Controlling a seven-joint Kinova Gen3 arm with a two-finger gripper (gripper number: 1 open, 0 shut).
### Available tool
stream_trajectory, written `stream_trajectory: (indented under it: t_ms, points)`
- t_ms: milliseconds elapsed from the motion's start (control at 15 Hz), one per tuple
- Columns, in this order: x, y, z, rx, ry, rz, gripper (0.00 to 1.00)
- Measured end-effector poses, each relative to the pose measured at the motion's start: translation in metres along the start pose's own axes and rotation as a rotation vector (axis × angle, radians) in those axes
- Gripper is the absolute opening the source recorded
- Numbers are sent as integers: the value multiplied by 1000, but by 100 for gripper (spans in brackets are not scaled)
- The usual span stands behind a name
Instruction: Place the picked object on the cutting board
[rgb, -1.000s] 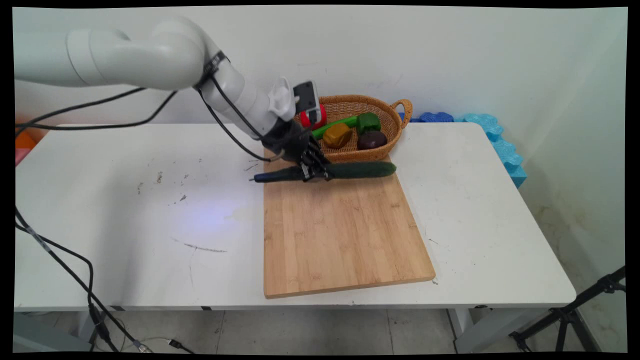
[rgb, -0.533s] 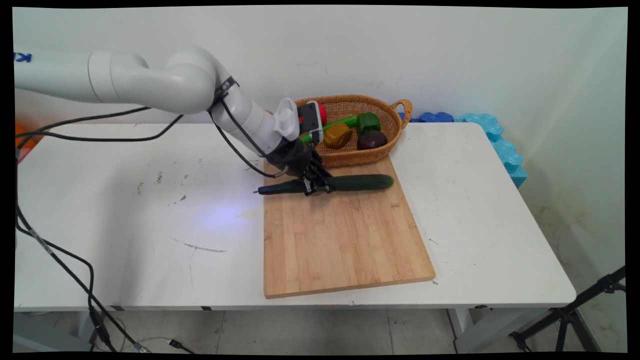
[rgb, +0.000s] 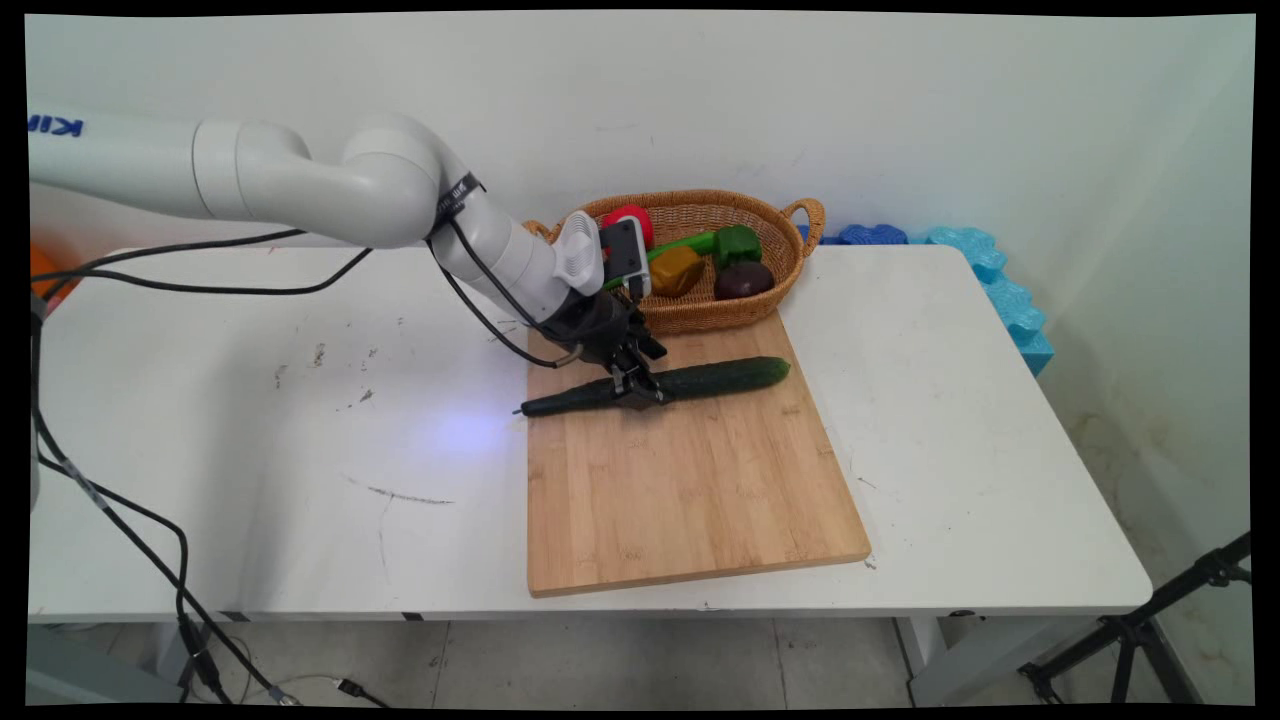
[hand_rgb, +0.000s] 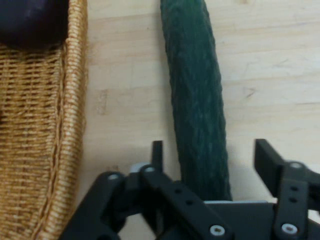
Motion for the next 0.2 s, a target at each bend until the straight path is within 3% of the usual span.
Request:
stream_trajectory:
  t_ms: [200]
  points:
    - [2,3,1,-5,15,-1,100]
